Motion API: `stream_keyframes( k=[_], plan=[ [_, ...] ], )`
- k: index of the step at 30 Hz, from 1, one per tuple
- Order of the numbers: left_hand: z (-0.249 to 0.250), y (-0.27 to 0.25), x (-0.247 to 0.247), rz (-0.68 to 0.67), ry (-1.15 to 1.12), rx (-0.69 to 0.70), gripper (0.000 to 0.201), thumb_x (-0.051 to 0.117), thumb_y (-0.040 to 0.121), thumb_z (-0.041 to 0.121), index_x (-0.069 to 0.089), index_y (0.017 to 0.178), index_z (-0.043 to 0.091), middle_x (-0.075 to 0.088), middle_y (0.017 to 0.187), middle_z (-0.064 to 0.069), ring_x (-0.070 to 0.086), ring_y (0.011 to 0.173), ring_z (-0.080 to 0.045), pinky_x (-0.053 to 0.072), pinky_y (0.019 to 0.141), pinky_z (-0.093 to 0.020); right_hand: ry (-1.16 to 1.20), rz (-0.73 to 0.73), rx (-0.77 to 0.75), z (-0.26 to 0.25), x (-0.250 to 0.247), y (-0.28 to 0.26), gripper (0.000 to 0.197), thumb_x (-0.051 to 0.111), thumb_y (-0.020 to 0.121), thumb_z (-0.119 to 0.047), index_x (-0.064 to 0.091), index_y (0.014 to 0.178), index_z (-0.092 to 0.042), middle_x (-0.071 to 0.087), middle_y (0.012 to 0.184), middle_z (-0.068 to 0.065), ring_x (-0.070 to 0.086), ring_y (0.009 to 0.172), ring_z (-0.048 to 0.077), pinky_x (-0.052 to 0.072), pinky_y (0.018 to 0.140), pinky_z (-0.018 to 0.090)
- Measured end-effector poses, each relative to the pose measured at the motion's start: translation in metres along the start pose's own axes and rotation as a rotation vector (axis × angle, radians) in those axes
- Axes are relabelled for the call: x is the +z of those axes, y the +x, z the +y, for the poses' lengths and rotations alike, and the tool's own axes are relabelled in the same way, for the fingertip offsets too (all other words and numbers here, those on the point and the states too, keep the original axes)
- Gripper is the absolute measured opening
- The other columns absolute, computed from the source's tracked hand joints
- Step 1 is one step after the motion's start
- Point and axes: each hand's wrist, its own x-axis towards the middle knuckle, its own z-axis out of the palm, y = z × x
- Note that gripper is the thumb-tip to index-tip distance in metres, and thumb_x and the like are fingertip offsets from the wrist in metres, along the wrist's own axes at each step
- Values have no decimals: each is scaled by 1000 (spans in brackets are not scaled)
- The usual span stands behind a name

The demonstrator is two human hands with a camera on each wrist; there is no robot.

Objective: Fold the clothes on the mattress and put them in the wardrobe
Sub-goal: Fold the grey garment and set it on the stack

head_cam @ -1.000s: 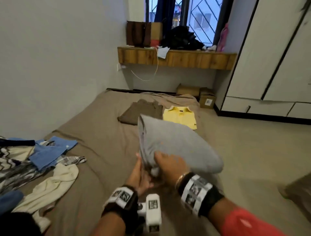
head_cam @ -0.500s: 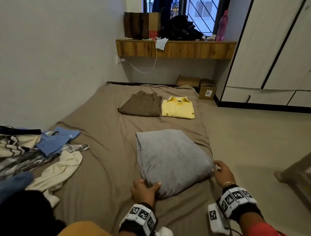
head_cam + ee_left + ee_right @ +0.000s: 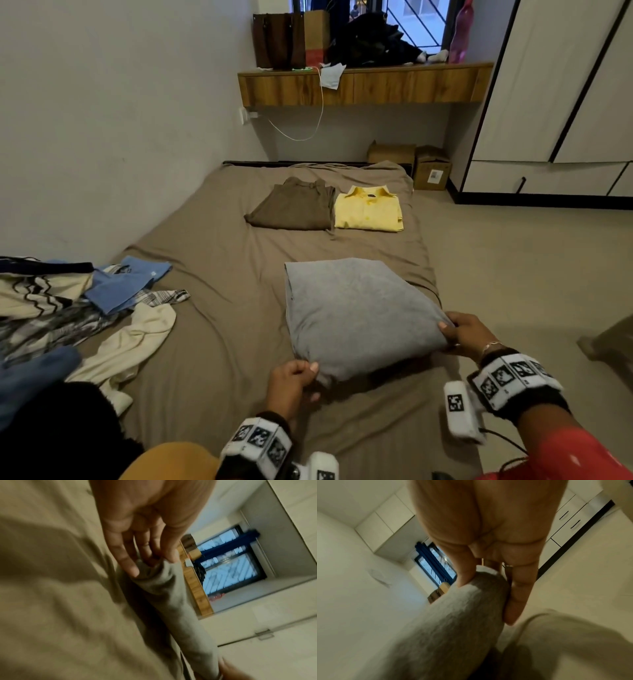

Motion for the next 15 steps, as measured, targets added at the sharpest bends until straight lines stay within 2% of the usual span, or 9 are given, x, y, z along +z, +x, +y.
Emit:
stream_keyframes(
  k=[3, 5, 7, 9, 10, 11, 12, 13, 15],
  plan=[
    [-6, -10, -18, -185, 49, -300, 18, 53, 90, 6, 50, 74, 13, 55, 73, -6, 53, 71, -17, 43, 65, -28, -113, -119, 120, 13, -1, -14, 15, 47, 93, 1, 55, 105, 0, 54, 98, 16, 50, 77, 23, 51, 55, 32],
    [-7, -13, -18, -203, 163, -356, 20, 53, 91, 6, 49, 72, 13, 53, 71, -5, 50, 69, -15, 40, 65, -26, -166, -126, 146, 16, 0, -14, 14, 47, 93, 0, 54, 104, 0, 53, 98, 16, 49, 72, 20, 52, 45, 28],
    [6, -13, -13, -190, 234, -260, 26, 53, 90, 4, 48, 66, 10, 51, 57, -5, 50, 53, -14, 40, 52, -20, -250, -176, 158, 9, -7, -7, 10, 53, 92, -5, 56, 101, -5, 54, 90, 11, 51, 73, 20, 53, 51, 30],
    [26, -1, -13, -73, 234, -113, 31, 55, 90, 3, 47, 60, 7, 45, 45, -6, 43, 34, -13, 34, 38, -14, -317, -231, 158, -6, -20, 2, 8, 59, 89, -10, 58, 97, -11, 56, 87, 7, 53, 79, 20, 50, 63, 32],
    [40, 7, -13, 11, 208, -28, 31, 57, 89, 5, 46, 61, 7, 46, 48, -8, 45, 36, -15, 37, 38, -15, -334, -227, 145, -16, -26, 7, 8, 59, 89, -11, 58, 96, -12, 57, 89, 7, 53, 82, 20, 47, 66, 32],
    [51, 19, -12, 81, 193, 56, 27, 60, 88, 9, 47, 65, 9, 51, 56, -11, 53, 47, -19, 47, 45, -22, -352, -198, 122, -24, -30, 16, 9, 59, 89, -11, 57, 97, -12, 58, 93, 9, 53, 85, 21, 45, 68, 31],
    [63, 30, -10, 132, 220, 122, 23, 64, 86, 14, 47, 71, 12, 59, 70, -17, 61, 66, -26, 53, 62, -33, -396, -165, 87, -33, -32, 25, 11, 57, 89, -10, 56, 101, -12, 58, 98, 12, 53, 88, 22, 45, 69, 32],
    [73, 42, -7, 155, 276, 150, 22, 67, 84, 19, 47, 77, 14, 63, 87, -22, 63, 84, -34, 52, 77, -43, -454, -146, 56, -42, -31, 36, 15, 55, 90, -10, 56, 106, -11, 57, 101, 13, 53, 91, 23, 45, 72, 32],
    [86, 64, -1, 135, 362, 151, 25, 69, 83, 25, 47, 85, 13, 61, 100, -24, 60, 92, -38, 48, 79, -46, -573, -184, 33, -58, -24, 57, 26, 52, 92, -10, 54, 118, -9, 56, 101, 12, 53, 93, 23, 46, 76, 33]
  ],
)
